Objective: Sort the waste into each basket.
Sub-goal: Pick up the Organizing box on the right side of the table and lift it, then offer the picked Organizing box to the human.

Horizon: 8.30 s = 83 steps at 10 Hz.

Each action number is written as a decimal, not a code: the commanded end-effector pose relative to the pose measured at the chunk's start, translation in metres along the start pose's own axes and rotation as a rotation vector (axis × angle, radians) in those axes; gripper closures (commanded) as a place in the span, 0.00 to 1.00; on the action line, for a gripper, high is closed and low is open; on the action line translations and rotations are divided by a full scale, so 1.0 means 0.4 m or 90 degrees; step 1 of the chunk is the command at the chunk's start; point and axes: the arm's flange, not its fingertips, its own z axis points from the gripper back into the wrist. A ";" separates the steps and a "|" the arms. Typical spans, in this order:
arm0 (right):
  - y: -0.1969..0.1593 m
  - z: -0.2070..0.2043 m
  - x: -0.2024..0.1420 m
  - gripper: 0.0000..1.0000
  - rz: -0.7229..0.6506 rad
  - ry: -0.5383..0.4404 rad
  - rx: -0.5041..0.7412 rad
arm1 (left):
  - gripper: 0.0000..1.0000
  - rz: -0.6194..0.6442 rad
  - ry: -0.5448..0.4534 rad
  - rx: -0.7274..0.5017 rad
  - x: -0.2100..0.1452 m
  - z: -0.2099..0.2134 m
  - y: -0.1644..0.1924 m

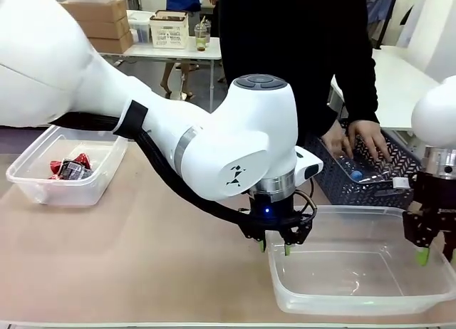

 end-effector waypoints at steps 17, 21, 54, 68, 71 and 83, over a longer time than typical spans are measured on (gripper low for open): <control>0.467 0.352 -0.144 0.99 0.033 -0.082 0.043 | 1.00 0.350 -0.140 -0.081 -0.087 0.487 0.490; 0.561 0.400 -0.077 0.99 0.004 -0.086 0.067 | 1.00 0.321 -0.142 -0.056 -0.113 0.452 0.544; 0.545 0.377 -0.057 0.99 0.021 -0.080 0.063 | 1.00 0.307 -0.125 -0.038 -0.102 0.435 0.542; 0.545 0.377 -0.057 0.99 0.021 -0.080 0.063 | 1.00 0.307 -0.125 -0.038 -0.102 0.435 0.542; 0.545 0.377 -0.057 0.99 0.021 -0.080 0.063 | 1.00 0.307 -0.125 -0.038 -0.102 0.435 0.542; 0.545 0.377 -0.057 0.99 0.021 -0.080 0.063 | 1.00 0.307 -0.125 -0.038 -0.102 0.435 0.542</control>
